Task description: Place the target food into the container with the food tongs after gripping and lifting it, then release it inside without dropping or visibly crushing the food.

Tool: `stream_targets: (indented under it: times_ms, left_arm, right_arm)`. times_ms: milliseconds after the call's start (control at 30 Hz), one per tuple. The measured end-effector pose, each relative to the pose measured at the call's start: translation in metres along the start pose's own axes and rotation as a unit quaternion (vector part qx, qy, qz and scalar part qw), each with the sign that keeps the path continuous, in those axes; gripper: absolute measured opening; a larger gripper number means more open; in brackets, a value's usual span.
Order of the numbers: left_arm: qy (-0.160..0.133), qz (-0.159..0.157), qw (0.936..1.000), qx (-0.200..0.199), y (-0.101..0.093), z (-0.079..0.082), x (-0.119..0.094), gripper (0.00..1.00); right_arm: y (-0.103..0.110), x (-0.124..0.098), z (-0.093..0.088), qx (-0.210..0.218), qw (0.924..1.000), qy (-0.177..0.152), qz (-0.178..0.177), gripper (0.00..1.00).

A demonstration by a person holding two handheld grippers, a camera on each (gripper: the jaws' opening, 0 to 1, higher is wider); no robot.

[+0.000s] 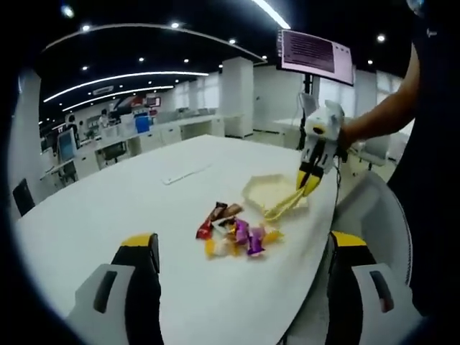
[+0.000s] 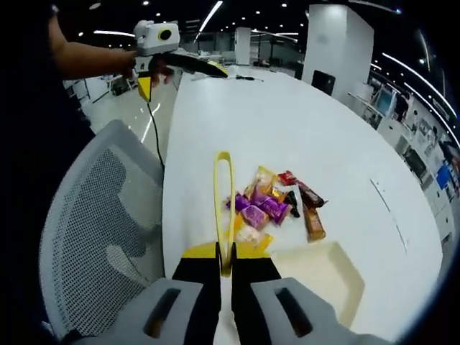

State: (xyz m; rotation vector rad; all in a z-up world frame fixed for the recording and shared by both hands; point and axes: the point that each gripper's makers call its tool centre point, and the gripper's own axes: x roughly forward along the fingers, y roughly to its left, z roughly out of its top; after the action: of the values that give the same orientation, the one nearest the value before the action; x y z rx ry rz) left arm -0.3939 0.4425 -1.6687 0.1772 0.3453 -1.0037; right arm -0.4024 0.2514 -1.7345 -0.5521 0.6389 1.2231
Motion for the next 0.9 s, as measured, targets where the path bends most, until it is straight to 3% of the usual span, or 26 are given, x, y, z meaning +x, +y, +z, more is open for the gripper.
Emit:
stream_targets:
  times_ms: [67,200,300,467,633,833,900]
  left_arm:
    - [0.0,-0.008,1.0,-0.003,0.0,0.003,0.003,0.85]
    - [-0.029,-0.032,0.999,-0.013,-0.002,0.025,0.013,0.79]
    - [-0.057,-0.069,0.9959,-0.015,-0.008,0.053,0.026,0.71]
    - [-0.073,-0.111,0.9912,-0.01,-0.017,0.081,0.042,0.65]
    - [-0.105,-0.158,0.9814,-0.028,-0.032,0.108,0.048,0.58]
    - [-0.113,-0.19,0.9751,-0.02,-0.045,0.121,0.051,0.44]
    - [-0.118,-0.209,0.9704,-0.026,-0.051,0.126,0.048,0.37]
  right_arm:
    - [-0.001,-0.005,0.013,0.0,0.9999,-0.017,0.003,0.02]
    - [-0.003,-0.02,0.046,-0.005,0.9985,-0.054,0.005,0.02]
    - [-0.002,-0.027,0.071,-0.011,0.9964,-0.083,0.01,0.02]
    - [0.006,-0.041,0.11,-0.032,0.9921,-0.119,0.022,0.02]
    - [0.008,-0.05,0.132,-0.032,0.9883,-0.147,0.026,0.02]
    - [0.008,-0.062,0.15,-0.026,0.984,-0.173,0.031,0.02]
    - [0.009,-0.063,0.152,-0.026,0.9837,-0.174,0.036,0.02]
